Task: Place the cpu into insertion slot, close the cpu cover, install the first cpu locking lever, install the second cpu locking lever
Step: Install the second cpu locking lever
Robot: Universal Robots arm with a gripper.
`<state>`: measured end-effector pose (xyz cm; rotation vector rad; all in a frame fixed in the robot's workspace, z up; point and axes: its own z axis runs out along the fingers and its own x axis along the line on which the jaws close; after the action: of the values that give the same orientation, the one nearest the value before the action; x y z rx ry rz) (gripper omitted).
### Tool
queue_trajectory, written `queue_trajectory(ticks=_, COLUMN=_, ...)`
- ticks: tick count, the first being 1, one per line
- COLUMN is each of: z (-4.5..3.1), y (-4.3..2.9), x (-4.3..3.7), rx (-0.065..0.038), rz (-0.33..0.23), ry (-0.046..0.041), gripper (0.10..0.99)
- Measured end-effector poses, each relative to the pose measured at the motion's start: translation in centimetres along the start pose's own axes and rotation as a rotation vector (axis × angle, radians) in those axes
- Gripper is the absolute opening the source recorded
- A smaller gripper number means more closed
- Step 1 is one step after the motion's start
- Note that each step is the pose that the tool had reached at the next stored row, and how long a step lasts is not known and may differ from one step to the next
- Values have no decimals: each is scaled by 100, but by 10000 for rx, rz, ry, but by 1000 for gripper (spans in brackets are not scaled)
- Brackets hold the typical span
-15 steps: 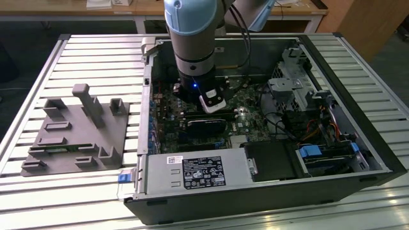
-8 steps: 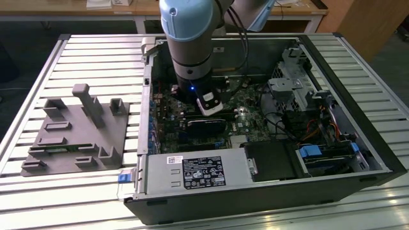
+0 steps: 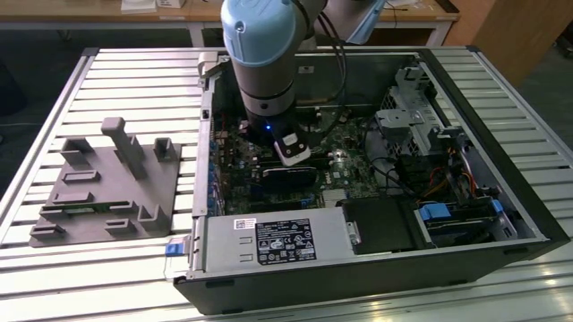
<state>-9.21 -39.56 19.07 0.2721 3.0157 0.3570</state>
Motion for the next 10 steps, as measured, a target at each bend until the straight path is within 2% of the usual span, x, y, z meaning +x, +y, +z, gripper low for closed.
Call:
queue_trajectory(ticks=5, z=-23, y=4, x=-1, rx=-7, rz=0, ry=-2, gripper=106)
queue_trajectory(ticks=10, z=-149, y=35, x=-10, rx=-3, rz=0, ry=0, gripper=106)
